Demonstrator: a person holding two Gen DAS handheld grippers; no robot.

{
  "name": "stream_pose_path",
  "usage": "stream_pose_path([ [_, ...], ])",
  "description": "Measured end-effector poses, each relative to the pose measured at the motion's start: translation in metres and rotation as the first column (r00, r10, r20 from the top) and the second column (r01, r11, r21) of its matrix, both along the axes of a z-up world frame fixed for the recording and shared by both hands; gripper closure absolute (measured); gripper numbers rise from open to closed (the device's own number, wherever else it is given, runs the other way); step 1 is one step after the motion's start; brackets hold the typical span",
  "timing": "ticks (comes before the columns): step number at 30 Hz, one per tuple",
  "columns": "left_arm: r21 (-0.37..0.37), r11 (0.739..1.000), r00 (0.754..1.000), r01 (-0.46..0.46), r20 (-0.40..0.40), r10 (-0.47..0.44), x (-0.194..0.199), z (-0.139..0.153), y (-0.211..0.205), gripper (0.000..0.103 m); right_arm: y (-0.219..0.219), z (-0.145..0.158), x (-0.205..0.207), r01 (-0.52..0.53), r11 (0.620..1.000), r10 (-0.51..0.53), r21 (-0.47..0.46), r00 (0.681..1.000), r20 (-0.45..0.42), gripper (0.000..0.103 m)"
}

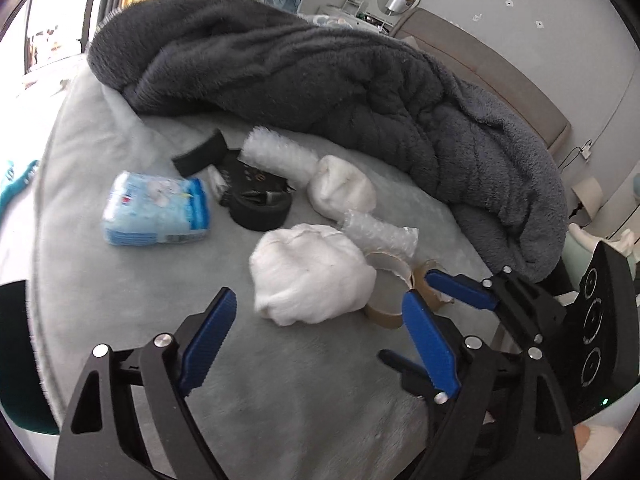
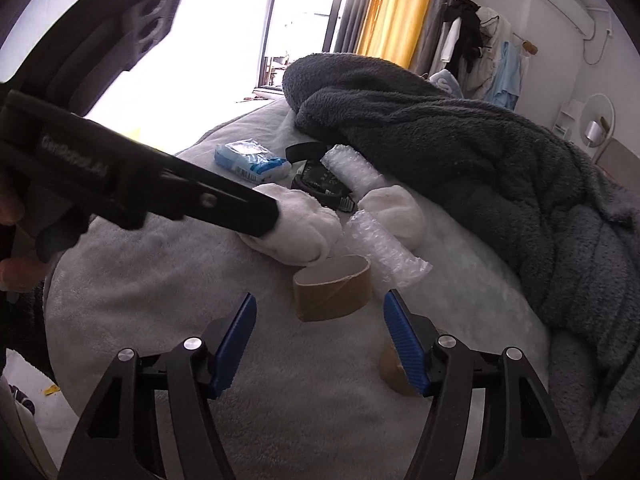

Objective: Collect trash
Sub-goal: 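Move the left tool to the white cloth ball while the right tool approaches the cardboard tape core, then close the left gripper on the cloth ball while the right gripper closes on the tape core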

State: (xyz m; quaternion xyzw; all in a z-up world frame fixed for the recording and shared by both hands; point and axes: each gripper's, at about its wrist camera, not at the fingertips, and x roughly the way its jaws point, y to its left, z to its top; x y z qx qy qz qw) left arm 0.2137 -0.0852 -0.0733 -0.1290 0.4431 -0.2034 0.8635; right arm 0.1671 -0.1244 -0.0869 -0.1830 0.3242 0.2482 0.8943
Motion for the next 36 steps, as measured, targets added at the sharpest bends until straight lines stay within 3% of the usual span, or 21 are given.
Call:
stream_pose_path([
  [7, -0.064, 0.998, 0.997, -0.011, -0.079, 0.006, 0.02, -0.015, 0.002, 0.021, 0.002, -0.005, 0.009, 0.002, 1.0, -0.002, 0.0, 1.0, -0.007, 0.038],
  [15, -0.046, 0.999, 0.996, -0.006, -0.09, 0.002, 0.033, -0.02, -0.004, 0.031, 0.004, -0.007, 0.019, 0.008, 1.0, -0.008, 0.005, 1.0, -0.023, 0.04],
  [20, -0.033, 0.999, 0.998, 0.001, -0.07, -0.003, 0.031, -0.018, -0.003, 0.046, 0.008, -0.01, 0.022, 0.018, 1.0, -0.018, -0.02, 0.999, -0.033, 0.049],
  [22, -0.022, 1.0, 0.999, 0.006, -0.051, -0.007, 0.029, -0.015, -0.003, 0.05, 0.01, -0.008, 0.024, 0.028, 0.999, -0.029, -0.022, 0.999, -0.032, 0.055],
  [29, -0.006, 1.0, 0.997, -0.011, 0.072, 0.011, 0.013, 0.013, 0.01, 0.053, 0.008, 0.0, 0.027, 0.035, 0.999, -0.034, 0.015, 0.999, -0.041, 0.056],
  [36, 0.074, 0.996, 0.982, -0.046, 0.189, 0.031, -0.004, 0.031, 0.032, 0.053, 0.019, 0.018, 0.034, 0.052, 0.99, -0.043, 0.131, 0.997, -0.071, 0.056],
])
